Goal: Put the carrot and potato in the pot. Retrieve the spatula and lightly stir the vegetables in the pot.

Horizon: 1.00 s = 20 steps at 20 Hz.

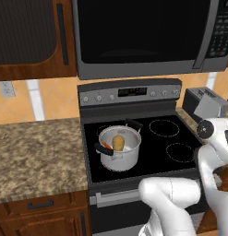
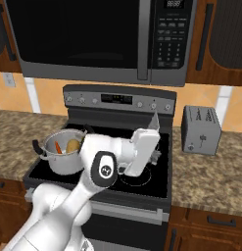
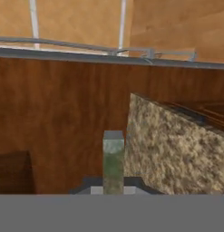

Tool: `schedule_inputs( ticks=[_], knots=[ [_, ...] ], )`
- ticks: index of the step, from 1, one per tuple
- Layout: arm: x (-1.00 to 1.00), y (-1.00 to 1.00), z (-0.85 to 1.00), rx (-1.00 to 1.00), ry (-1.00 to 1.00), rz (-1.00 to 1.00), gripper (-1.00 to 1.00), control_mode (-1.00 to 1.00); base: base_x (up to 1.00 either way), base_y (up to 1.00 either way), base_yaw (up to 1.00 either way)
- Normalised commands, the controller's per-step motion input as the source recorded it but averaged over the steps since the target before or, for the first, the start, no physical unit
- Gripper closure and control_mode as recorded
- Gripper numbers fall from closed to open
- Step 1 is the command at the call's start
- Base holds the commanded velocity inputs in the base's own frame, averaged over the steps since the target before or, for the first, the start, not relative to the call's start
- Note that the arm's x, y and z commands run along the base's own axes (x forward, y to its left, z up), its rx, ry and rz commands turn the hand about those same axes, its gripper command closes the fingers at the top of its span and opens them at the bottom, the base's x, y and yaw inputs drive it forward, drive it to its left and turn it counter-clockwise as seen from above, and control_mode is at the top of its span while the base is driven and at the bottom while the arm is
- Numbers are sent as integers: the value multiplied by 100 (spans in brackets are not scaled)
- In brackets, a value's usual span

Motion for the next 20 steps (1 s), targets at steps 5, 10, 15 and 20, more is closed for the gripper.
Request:
schedule_inputs(
  ticks=[5, 10, 15, 20],
  knots=[
    [-30, 99, 80, -71, 1, 34, 100, -100, 0, 0, 0],
    [-9, 100, 73, -58, 45, 23, 100, -100, 0, 0, 0],
    [-6, 100, 55, -45, 59, 24, 100, -100, 0, 0, 0],
    [0, 100, 96, -40, 48, 15, 100, -100, 0, 0, 0]
  ],
)
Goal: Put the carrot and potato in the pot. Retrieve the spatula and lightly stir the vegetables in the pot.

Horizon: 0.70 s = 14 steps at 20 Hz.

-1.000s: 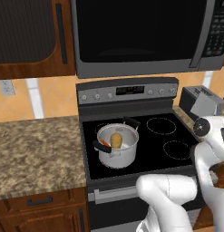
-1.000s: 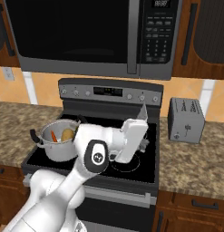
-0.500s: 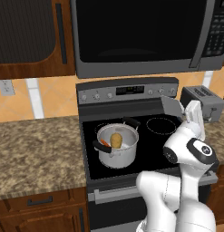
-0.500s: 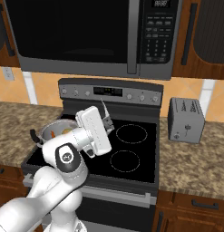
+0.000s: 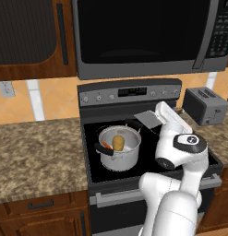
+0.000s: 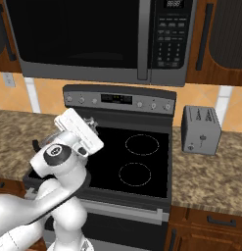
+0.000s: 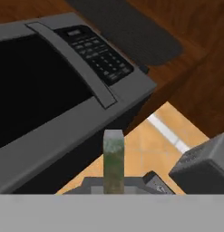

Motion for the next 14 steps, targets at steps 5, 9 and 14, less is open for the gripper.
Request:
schedule_inputs(
  ticks=[5, 9, 14],
  knots=[
    [9, 99, 26, -42, 45, 9, 100, -100, 0, 0, 0],
    [2, 60, 14, -26, 43, 1, 100, -100, 0, 0, 0],
    [-30, 52, 52, -16, 2, 0, 100, -100, 0, 0, 0]
  ],
)
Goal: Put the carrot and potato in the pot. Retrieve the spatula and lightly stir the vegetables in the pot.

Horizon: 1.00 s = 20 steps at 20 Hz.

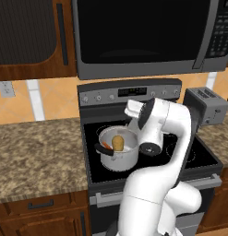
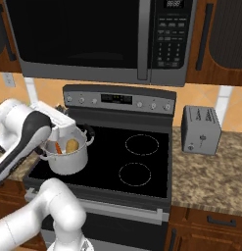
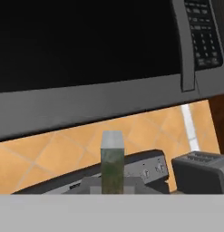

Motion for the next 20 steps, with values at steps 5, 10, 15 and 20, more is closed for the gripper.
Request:
schedule_inputs(
  ticks=[5, 10, 15, 20],
  knots=[
    [-2, 52, -19, -16, 2, 0, 100, -100, 0, 0, 0],
    [0, 3, -49, -3, -2, 1, 100, -100, 0, 0, 0],
    [9, 15, -1, 0, -2, 1, 100, -100, 0, 0, 0],
    [0, 43, 8, 0, 1, 1, 100, -100, 0, 0, 0]
  ],
)
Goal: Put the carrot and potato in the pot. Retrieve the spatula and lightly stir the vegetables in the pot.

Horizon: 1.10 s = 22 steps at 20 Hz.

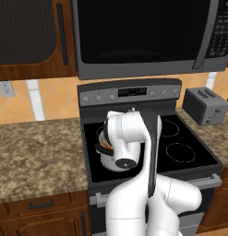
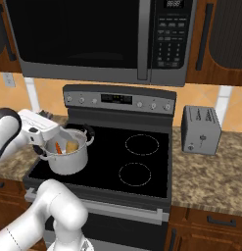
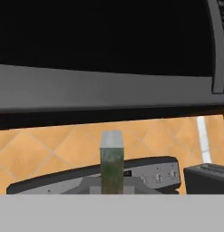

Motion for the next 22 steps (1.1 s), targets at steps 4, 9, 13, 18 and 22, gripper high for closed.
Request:
schedule_inputs(
  ticks=[4, 9, 13, 18, 22],
  knots=[
    [17, 8, -24, 0, 7, 1, 100, -100, 0, 0, 0],
    [2, 0, -44, 1, 5, 2, 100, -100, 0, 0, 0],
    [9, 0, -44, 0, 7, 3, 100, -100, 0, 0, 0],
    [12, 0, -27, 0, 10, 5, 100, -100, 0, 0, 0],
    [23, 0, -24, 0, 10, 5, 100, -100, 0, 0, 0]
  ],
)
